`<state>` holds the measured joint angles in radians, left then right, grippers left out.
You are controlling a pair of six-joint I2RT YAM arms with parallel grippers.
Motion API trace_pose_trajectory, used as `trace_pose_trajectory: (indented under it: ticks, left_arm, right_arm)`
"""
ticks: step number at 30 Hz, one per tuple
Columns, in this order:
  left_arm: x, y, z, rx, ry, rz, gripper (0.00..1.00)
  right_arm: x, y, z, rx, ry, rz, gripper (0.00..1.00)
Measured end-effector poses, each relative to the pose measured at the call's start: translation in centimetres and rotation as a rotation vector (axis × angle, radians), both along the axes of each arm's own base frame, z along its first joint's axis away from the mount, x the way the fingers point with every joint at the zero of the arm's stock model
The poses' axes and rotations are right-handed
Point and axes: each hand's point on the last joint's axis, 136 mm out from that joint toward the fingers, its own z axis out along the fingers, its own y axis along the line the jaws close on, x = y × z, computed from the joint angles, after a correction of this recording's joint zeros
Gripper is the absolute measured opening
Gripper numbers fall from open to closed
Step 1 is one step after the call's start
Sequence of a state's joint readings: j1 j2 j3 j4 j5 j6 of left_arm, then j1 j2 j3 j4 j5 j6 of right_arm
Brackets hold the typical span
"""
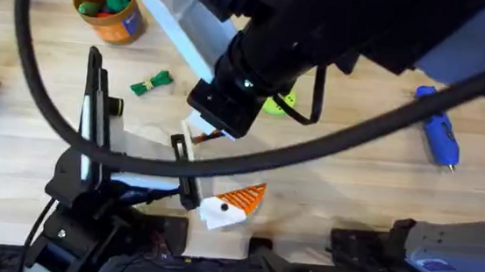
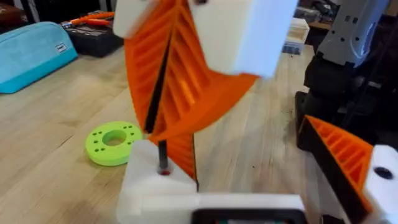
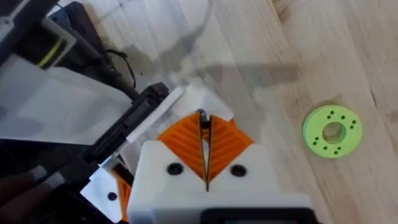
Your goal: Pick up the gripper from the table and insert it into the empty holder that is missing its gripper. Then pick up a screw, insert it into the mounting hole, and use the screwdriver to tighten it. Finally, clean up the table by picking up the vegetable and placing it into the bucket.
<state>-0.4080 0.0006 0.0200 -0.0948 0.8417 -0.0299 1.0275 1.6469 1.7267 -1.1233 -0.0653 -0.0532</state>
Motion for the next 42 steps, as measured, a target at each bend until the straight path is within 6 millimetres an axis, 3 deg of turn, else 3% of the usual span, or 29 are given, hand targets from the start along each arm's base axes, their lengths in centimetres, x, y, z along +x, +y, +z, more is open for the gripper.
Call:
trace_pose_trajectory:
  ticks: [42]
  left_arm:
    - [0.00, 0.00, -0.01, -0.003, 0.008, 0.000, 0.993]
  right_arm:
    - [0.22, 0.69, -0.61, 0.000, 0.007, 0.011, 0.008]
